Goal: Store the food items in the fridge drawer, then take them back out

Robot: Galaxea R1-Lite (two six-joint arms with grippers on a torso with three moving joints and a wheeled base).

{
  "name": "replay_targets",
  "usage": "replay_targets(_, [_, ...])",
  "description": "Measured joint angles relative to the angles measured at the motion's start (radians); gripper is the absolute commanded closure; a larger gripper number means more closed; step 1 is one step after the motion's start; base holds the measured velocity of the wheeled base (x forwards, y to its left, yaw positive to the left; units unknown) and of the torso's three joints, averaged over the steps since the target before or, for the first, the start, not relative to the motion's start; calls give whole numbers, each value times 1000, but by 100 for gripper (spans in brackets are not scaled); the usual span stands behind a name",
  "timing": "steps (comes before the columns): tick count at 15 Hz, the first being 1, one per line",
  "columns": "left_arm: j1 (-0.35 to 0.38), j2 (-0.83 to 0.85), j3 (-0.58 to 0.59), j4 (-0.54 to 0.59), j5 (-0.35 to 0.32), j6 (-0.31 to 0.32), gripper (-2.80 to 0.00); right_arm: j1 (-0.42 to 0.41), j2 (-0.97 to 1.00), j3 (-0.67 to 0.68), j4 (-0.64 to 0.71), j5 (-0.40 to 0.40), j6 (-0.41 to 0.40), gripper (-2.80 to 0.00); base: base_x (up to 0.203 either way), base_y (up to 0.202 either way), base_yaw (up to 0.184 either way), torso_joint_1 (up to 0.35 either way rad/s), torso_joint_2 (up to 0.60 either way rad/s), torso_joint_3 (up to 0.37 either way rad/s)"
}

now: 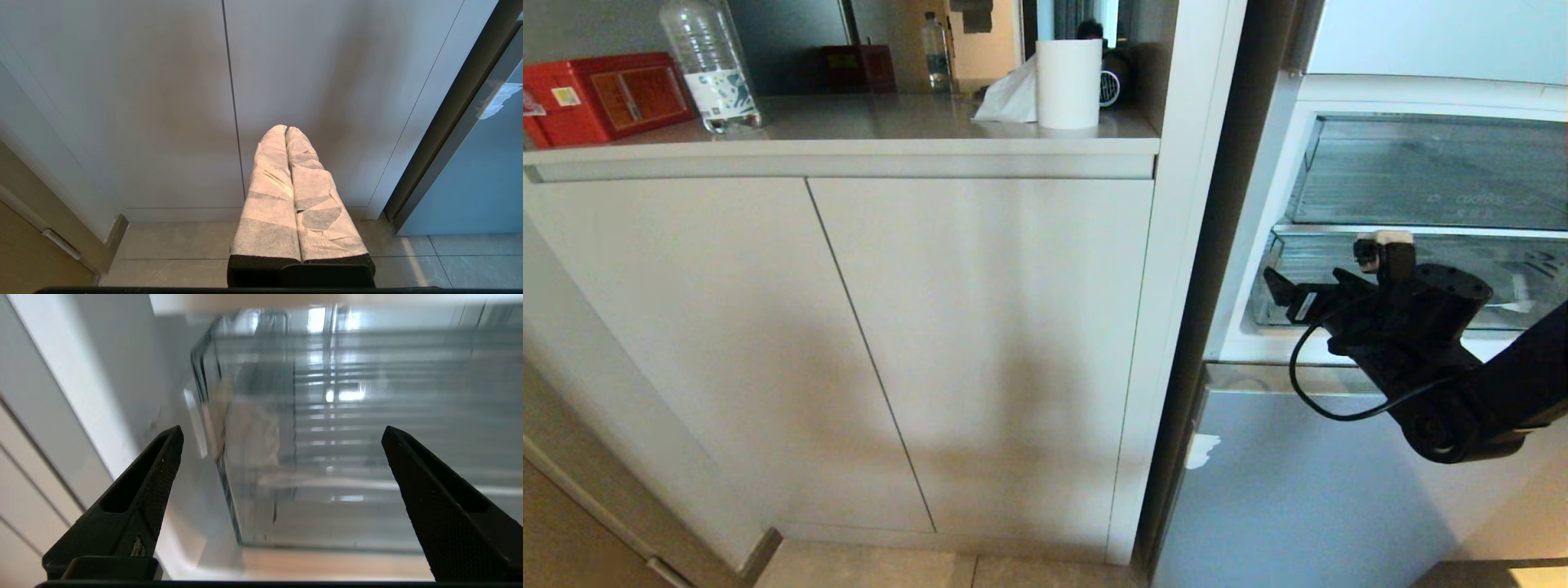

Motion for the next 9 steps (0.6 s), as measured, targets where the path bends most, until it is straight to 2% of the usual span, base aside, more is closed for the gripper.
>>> replay_targets(9, [0, 0, 0, 0, 0, 0, 0, 8, 36, -99, 58, -1, 0, -280, 0, 0, 0, 0, 0, 0])
